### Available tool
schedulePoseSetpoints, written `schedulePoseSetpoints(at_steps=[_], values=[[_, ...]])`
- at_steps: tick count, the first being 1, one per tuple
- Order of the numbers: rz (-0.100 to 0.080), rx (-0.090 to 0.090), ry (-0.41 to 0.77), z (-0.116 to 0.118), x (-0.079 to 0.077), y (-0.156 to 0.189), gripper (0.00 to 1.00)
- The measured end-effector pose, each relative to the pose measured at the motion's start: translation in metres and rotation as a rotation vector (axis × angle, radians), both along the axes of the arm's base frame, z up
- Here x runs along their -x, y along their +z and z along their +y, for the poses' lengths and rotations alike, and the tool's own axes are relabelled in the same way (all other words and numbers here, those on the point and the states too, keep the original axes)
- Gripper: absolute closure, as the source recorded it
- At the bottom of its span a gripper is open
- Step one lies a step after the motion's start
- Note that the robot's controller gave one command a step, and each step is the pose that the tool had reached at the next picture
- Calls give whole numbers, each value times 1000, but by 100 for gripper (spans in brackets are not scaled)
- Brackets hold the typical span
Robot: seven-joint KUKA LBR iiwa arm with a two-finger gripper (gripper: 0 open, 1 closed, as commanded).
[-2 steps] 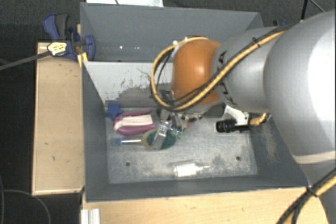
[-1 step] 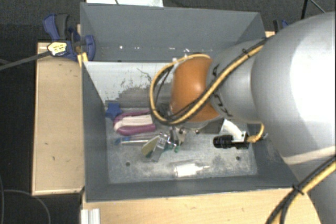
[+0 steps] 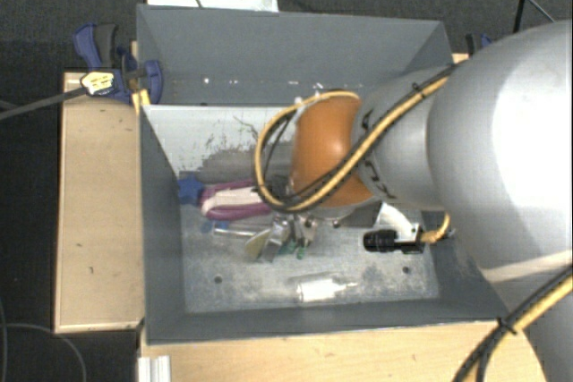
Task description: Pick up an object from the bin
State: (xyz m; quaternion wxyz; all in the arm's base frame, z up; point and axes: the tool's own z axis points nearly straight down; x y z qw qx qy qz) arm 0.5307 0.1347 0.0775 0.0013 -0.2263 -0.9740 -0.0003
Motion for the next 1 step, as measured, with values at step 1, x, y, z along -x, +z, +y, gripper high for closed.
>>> schedulePoseSetpoints(at_steps=[1], values=[[-11, -2, -2, 11, 2, 129, 100]])
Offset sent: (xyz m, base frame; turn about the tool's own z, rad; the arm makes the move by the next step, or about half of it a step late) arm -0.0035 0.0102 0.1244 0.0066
